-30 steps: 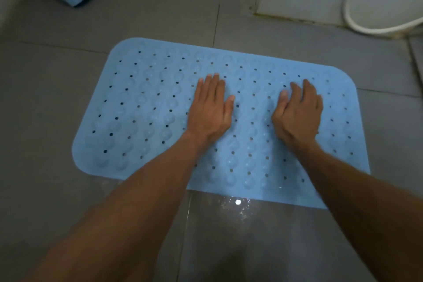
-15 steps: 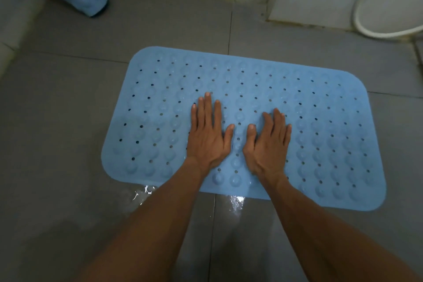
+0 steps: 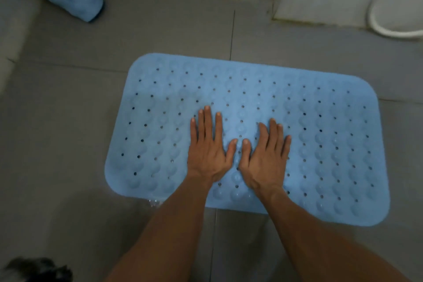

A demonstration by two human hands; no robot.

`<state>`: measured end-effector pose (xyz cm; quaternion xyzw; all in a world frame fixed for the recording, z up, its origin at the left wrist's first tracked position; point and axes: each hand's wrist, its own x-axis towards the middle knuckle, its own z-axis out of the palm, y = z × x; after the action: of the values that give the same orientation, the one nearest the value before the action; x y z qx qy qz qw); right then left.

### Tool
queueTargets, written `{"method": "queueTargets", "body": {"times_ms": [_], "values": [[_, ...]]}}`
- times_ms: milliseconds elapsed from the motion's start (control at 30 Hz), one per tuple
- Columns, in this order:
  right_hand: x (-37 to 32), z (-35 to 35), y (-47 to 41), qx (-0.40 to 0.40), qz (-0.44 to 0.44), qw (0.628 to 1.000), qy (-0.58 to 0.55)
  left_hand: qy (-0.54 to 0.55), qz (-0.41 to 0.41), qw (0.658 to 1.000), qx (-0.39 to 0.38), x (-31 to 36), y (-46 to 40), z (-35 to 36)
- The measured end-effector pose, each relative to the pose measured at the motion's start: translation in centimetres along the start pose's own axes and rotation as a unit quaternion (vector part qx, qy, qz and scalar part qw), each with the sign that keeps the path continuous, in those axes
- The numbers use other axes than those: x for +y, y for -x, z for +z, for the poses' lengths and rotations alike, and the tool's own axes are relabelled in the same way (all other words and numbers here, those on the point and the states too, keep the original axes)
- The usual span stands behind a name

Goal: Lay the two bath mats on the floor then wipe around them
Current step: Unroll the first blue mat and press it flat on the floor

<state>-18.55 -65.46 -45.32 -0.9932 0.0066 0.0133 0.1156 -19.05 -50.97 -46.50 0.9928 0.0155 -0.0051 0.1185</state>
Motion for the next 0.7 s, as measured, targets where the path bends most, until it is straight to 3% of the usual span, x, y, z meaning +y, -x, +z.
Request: {"method": "queueTargets", "body": {"times_ms": [400,500,600,700], "values": [[0.8,0.1,0.1,-0.071,-0.015,0.997,0.020,-0.041,-0.009,0.999,-0.034,-0.3,0.4,0.7],[0.9,-1.5,-0.8,-0.168,-0.024,0.985,0.010,-0.029,-0.026,0.993,-0.110,-0.2,-0.1,-1.1],[1.4,-6.4,-2.5,-0.313,-0.027,0.949,0.006,-0.039,-0.037,0.972,-0.230,0.5,-0.4,-6.1],[1.5,-14.2,-3.0,-0.378,0.008,0.926,0.010,-0.009,-0.061,0.968,-0.243,2.5,1.3,-13.6]]}}
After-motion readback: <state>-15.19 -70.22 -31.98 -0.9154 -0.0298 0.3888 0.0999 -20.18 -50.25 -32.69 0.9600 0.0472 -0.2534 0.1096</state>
